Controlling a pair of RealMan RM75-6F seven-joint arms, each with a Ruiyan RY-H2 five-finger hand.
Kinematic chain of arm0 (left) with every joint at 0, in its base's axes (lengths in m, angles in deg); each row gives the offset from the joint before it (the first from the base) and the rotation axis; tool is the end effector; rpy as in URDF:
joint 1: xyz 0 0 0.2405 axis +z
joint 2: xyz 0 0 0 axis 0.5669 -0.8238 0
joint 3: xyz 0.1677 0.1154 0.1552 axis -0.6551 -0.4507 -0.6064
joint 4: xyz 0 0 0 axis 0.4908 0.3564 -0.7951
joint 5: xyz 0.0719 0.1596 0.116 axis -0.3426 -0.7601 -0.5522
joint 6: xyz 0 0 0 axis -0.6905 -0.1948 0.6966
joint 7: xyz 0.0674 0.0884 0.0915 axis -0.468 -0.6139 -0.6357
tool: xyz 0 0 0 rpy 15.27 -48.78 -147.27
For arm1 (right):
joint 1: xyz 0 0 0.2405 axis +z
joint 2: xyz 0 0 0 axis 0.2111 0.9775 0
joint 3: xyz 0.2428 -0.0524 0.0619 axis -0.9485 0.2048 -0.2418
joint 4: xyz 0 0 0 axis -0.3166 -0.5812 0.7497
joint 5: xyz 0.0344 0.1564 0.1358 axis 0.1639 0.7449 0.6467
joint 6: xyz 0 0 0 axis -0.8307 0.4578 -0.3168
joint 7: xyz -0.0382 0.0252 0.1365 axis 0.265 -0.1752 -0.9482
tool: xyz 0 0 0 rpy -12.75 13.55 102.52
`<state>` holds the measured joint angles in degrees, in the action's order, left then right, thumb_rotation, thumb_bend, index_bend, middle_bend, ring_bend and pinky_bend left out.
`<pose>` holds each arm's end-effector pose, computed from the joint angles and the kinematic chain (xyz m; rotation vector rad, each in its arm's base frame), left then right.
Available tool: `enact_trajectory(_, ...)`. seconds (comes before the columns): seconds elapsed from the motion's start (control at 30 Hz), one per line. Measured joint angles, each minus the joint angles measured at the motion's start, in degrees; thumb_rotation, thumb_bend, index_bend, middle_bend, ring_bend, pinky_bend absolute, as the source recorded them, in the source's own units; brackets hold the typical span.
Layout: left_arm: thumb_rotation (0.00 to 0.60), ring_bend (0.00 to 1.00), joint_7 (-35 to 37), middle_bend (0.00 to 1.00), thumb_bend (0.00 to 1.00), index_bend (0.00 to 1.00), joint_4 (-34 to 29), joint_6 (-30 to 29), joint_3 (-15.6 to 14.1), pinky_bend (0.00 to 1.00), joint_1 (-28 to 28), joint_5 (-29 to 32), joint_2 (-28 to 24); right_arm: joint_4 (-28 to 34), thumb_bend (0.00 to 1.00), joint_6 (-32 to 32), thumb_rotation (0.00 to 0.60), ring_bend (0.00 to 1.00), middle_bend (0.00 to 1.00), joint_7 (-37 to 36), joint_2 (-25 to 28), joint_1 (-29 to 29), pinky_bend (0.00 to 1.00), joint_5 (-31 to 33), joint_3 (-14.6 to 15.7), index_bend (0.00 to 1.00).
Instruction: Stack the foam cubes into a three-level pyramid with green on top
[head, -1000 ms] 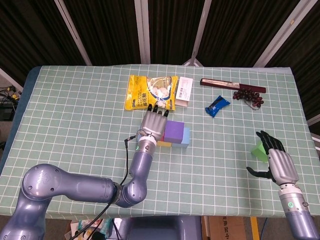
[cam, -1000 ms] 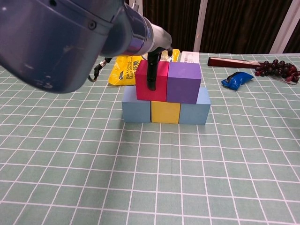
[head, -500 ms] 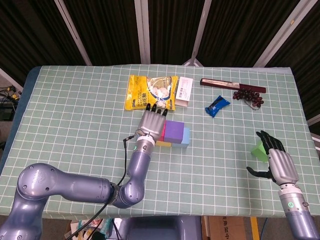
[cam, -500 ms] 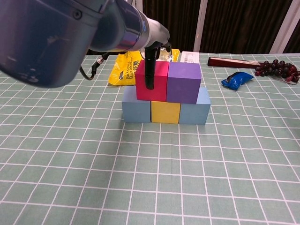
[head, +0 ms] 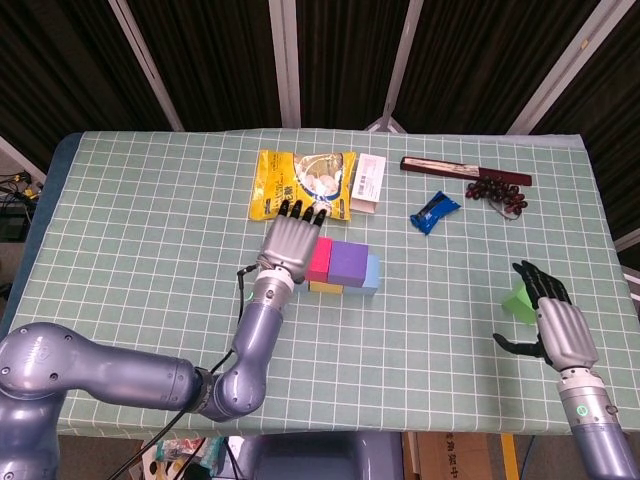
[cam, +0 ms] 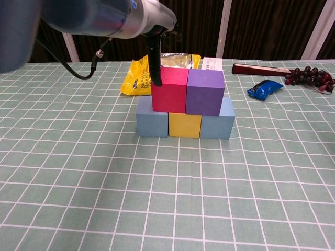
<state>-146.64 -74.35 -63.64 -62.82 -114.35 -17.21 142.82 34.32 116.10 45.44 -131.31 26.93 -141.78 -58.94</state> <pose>0.0570 0.3661 0.0027 -1.8218 -0.7930 -0.5954 -0.2461 -0.2300 0.1581 1.3091 -1.2743 0.9457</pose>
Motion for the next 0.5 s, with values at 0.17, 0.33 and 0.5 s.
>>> enact_trajectory(0.17,0.6,0.02,3.3,0.08,0.26,0.0,-6.0,-1.7,-1.4,0.0,4.3,-2.3,-4.7,0.2,0.21,0.1,0.6,0.0,0.0,0.0,0.1,0.0,0.0,-0.3,0.1,0.0)
enact_trajectory(0.33,0.6,0.02,6.8,0.08,0.38,0.0,-11.2,-2.7,-4.7,0.0,9.2,-5.0,-9.2,0.4,0.21,0.1,0.6,0.0,0.0,0.4,0.0,-0.1,0.0,-0.5,0.2,0.0)
enact_trajectory(0.5,0.6,0.02,10.0,0.08,0.43,0.0,-15.1,-2.8,-9.1,0.0,13.7,-8.2,-12.4,0.4,0.21,0.1,0.6,0.0,0.0,0.9,-0.3,0.0,0.0,-0.6,0.3,0.0)
